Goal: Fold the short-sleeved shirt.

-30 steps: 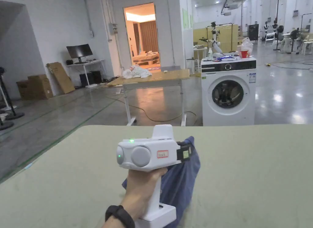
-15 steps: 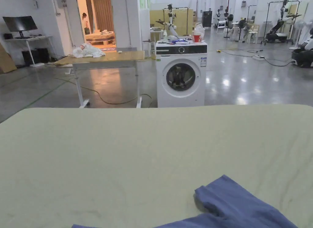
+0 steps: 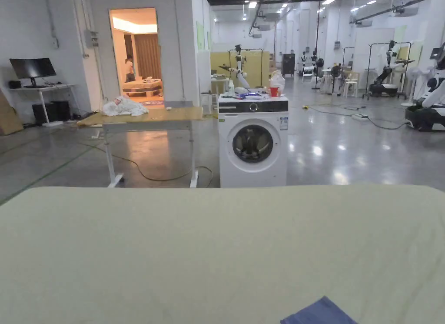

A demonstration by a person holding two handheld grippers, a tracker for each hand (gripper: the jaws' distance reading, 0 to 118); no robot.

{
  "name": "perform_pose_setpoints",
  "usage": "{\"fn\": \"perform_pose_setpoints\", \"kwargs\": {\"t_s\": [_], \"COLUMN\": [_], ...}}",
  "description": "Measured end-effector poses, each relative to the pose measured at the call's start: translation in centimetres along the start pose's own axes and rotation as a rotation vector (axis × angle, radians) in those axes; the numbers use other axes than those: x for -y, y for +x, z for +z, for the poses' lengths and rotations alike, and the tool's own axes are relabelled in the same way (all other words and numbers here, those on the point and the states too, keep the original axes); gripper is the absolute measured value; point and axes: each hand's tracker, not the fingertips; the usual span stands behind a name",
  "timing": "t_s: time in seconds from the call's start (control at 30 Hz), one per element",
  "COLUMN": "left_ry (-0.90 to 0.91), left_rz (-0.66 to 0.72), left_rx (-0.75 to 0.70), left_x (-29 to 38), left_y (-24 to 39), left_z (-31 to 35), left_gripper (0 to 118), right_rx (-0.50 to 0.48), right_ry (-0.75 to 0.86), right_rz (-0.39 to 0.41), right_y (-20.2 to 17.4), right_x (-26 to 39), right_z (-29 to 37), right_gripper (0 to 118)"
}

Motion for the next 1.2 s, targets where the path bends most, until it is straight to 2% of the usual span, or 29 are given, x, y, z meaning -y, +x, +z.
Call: {"fn": "perform_pose_setpoints", "kwargs": {"t_s": [0.1, 0.2, 0.3, 0.37, 0.43, 0.5, 0.6, 0.7, 1.07, 1.13, 1.2], "left_ry": [0.163, 0.316, 0.394, 0.400, 0.358, 0.303, 0.263, 0.254, 0.260, 0.230, 0.169], "left_rz": [-0.042, -0.023, -0.001, -0.009, -0.030, -0.022, -0.015, -0.012, 0.056, 0.125, 0.133], "left_rx": [-0.173, -0.378, -0.566, -0.654, -0.709, -0.681, -0.702, -0.718, -0.710, -0.689, -0.684], "left_x": [-0.8, -0.4, 0.5, 1.3, 1.6, 2.0, 2.8, 2.8, 2.8, 2.6, 2.7], "left_y": [-0.9, -0.4, 1.3, 2.5, 3.2, 3.6, 4.0, 4.0, 1.5, -0.2, -1.9], "left_z": [6.2, 11.5, 15.1, 16.7, 17.6, 18.7, 18.9, 18.7, 19.2, 19.0, 17.9], "left_gripper": [87, 86, 83, 69, 42, 14, 1, 0, 0, 0, 0], "right_rx": [-0.056, -0.089, -0.106, -0.104, -0.095, -0.093, -0.095, -0.091, -0.130, -0.130, -0.138], "right_ry": [0.042, 0.074, 0.095, 0.118, 0.127, 0.141, 0.158, 0.147, 0.103, 0.095, 0.079], "right_rz": [0.004, 0.027, 0.056, 0.078, 0.092, 0.096, 0.124, 0.145, 0.120, 0.119, 0.113], "right_y": [-1.0, -1.9, -2.7, -3.3, -3.9, -4.3, -4.9, -5.3, -5.9, -5.7, -5.5], "right_x": [-1.0, -1.7, -2.2, -2.3, -2.3, -2.1, -2.0, -2.0, -1.8, -1.4, -1.1], "right_z": [-0.8, -1.3, -1.3, -1.1, -0.7, -0.2, 0.3, 0.0, -0.7, -0.7, -0.8], "right_gripper": [0, 0, 0, 0, 0, 0, 0, 0, 0, 0, 0]}}
